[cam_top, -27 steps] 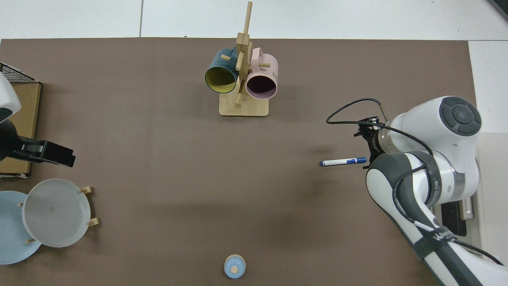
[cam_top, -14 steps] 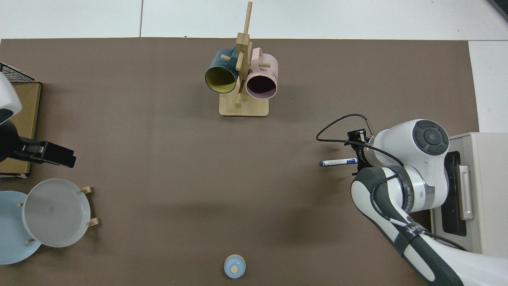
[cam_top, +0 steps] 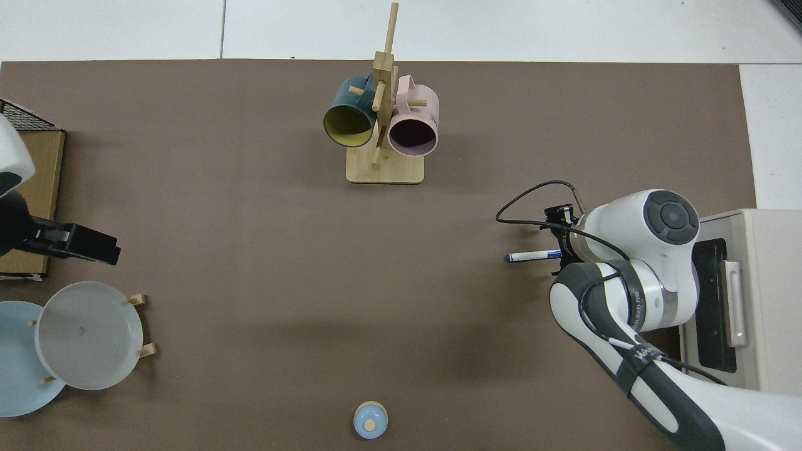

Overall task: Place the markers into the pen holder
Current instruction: 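Lower the right gripper over the marker's middle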

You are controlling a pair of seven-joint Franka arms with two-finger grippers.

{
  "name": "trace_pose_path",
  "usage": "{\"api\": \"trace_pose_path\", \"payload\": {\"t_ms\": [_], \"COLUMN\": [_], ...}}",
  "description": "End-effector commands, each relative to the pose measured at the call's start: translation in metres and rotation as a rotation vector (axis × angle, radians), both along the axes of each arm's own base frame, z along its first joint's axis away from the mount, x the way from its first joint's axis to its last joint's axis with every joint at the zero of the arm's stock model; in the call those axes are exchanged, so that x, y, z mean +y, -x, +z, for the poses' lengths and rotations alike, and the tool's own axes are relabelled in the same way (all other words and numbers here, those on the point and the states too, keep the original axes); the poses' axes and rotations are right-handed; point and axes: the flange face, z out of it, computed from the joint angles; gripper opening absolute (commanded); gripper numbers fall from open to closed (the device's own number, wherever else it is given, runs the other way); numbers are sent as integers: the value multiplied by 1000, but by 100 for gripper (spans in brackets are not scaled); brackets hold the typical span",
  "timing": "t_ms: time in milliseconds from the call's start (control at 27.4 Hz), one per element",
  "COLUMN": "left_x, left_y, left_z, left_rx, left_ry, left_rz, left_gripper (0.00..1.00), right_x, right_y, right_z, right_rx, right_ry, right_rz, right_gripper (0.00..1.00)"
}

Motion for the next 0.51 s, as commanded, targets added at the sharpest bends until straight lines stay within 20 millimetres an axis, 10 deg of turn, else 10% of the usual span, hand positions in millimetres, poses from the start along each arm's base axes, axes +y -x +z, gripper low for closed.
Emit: {"api": "trace_pose_path", "payload": {"t_ms": [0,292,474], "left_x": [0,1,0], "left_y": [11,11,11], "left_z": [0,0,0], "left_rx": [6,6,6], "left_ry": [14,14,12], "left_rz": [-6,-5,-8], "left_gripper": [100,100,100], "right_x": [1,-4,-4], "right_y": [-3,-5,-5], "right_z": [-11,-19,-20], "right_rx": [-25,-33,-29], "right_ry": [-4,-7,-6], "right_rz": [-17,-2,1], "right_gripper": [98,95,70]}}
